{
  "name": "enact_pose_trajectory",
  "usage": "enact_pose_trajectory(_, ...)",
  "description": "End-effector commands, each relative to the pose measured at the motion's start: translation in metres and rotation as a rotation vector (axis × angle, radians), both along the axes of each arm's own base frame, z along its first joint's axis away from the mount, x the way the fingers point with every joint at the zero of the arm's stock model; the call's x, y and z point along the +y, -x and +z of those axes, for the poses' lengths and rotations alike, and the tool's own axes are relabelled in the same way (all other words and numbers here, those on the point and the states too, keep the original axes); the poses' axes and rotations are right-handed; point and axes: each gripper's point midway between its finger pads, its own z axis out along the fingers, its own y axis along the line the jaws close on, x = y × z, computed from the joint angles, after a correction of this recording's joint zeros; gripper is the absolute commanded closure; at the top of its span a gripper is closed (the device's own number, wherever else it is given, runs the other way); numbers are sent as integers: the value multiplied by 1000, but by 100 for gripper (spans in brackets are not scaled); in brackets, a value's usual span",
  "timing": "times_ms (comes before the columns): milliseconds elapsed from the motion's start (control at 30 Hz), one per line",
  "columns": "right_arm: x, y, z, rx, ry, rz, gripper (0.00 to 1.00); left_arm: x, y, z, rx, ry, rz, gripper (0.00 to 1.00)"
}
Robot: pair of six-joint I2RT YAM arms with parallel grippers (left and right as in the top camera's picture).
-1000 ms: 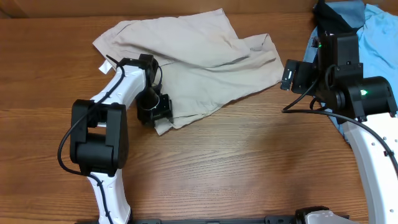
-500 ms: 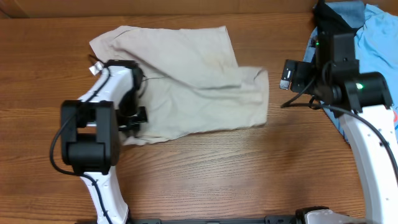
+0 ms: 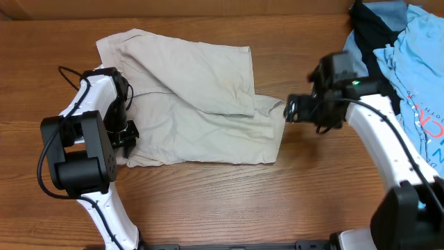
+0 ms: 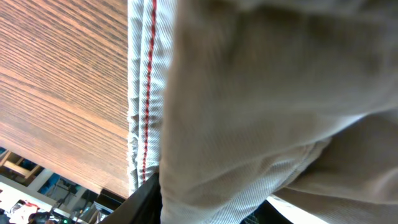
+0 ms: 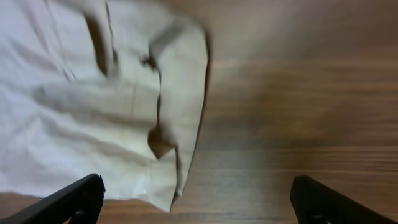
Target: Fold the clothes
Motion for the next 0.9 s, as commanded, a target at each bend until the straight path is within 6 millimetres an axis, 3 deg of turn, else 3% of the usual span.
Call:
enact_pose_trajectory(0, 13, 12, -20, 31, -79, 65, 0, 0, 3, -1, 10, -27, 1, 63)
enact_pose_trajectory(233, 20, 26, -33, 63, -121, 97, 4, 0, 2, -1, 9, -26, -2, 63)
enact_pose_trajectory(300, 20, 20, -33, 36, -123, 98, 6, -1, 3, -1, 11, -25, -2, 63)
enact_pose_trajectory(367, 23, 1, -29, -48, -129, 102, 16, -1, 3, -1, 13, -25, -3, 63)
enact_pose_trajectory(400, 25, -16, -24, -119, -138, 100, 33, -1, 3, -1, 13, -25, -2, 63)
enact_pose_trajectory(467, 34, -26, -17, -173, -184, 118, 40, -1, 3, -1, 13, -25, -3, 63)
enact_pose_trajectory(633, 60, -41, -7, -281, -219, 217, 32, 0, 2, -2, 5, -26, -2, 62)
enact_pose_trajectory(867, 86, -66, -24, -379, -169, 292, 23, 0, 1, -2, 4, -26, -3, 62)
